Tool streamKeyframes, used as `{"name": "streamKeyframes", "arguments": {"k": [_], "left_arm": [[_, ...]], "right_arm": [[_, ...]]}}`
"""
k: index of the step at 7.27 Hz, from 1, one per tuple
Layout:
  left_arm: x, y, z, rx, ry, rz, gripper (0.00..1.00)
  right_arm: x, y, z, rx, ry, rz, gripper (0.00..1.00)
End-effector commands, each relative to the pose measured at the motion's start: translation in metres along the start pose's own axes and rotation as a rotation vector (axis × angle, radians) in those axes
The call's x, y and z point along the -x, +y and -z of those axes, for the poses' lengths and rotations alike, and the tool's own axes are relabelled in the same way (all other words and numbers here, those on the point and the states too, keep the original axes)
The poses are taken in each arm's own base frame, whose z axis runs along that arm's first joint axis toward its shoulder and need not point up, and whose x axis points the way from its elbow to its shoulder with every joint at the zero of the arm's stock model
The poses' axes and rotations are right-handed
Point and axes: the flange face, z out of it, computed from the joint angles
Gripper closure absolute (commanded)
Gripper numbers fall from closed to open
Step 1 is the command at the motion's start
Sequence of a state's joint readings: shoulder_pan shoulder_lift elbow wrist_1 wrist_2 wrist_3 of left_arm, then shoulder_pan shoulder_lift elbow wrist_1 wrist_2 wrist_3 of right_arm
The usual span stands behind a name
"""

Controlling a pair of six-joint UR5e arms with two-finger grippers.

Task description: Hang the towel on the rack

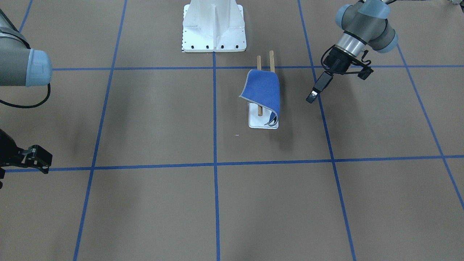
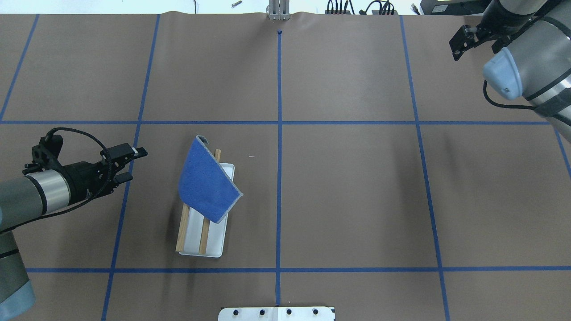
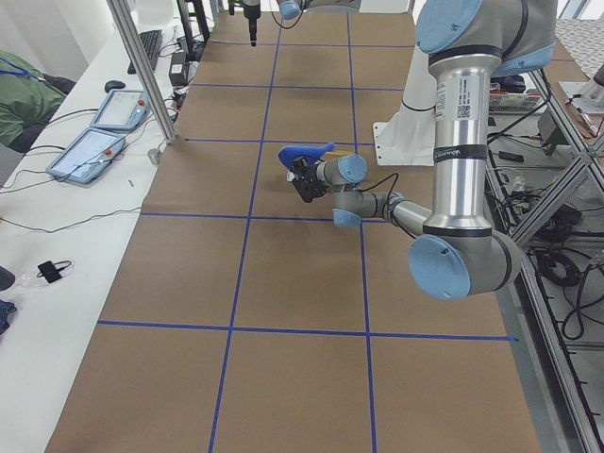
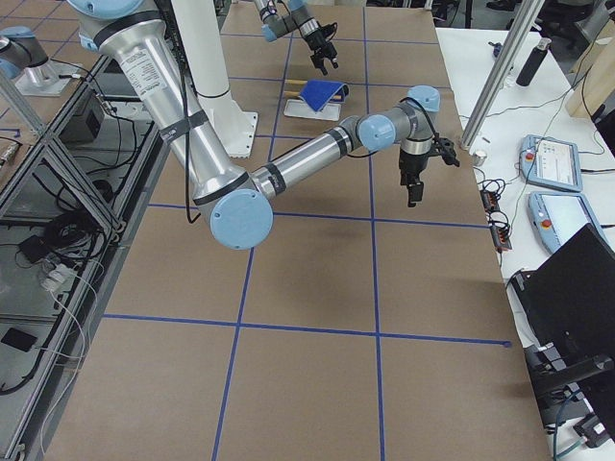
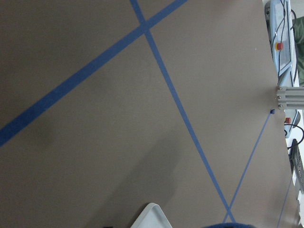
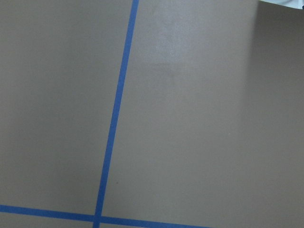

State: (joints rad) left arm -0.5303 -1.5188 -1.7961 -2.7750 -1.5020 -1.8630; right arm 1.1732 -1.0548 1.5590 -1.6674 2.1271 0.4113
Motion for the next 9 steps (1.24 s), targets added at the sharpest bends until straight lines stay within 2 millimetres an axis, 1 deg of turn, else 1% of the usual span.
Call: {"name": "streamKeyframes", "arguments": {"k": [1,2,3,4,5,6,7,8,9], "left_arm": [[-0.002,-0.064,0.006,0.009,-0.16,-0.294,0.02],[0.001,-0.101,0.021,0.035,-0.209,-0.413,0.02],[0.004,-0.146,0.033,0.05,-0.338,-0.503,0.02],[0.004,-0.175,0.041,0.067,-0.45,-0.645,0.02],[0.01,-0.211,0.057,0.084,-0.56,-0.774,0.02],[0.013,-0.245,0.077,0.118,-0.649,-0.898,0.02],[0.023,-0.276,0.101,0.181,-0.732,-0.99,0.01],[0.024,-0.3,0.121,0.288,-0.744,-0.978,0.01],[0.028,-0.327,0.155,0.37,-0.71,-0.928,0.01]], "right_arm": [[-0.044,0.004,0.005,0.007,-0.009,0.036,0.0],[-0.065,0.011,0.002,0.014,0.002,0.065,0.0],[-0.086,0.017,-0.002,0.024,0.01,0.087,0.0],[-0.104,0.025,-0.005,0.033,0.017,0.109,0.0],[-0.121,0.031,-0.007,0.038,0.023,0.125,0.0],[-0.133,0.034,-0.009,0.045,0.027,0.13,0.0],[-0.144,0.041,-0.014,0.055,0.031,0.126,0.0],[-0.156,0.042,-0.01,0.053,0.035,0.115,0.0],[-0.171,0.043,-0.003,0.048,0.043,0.087,0.0]]}}
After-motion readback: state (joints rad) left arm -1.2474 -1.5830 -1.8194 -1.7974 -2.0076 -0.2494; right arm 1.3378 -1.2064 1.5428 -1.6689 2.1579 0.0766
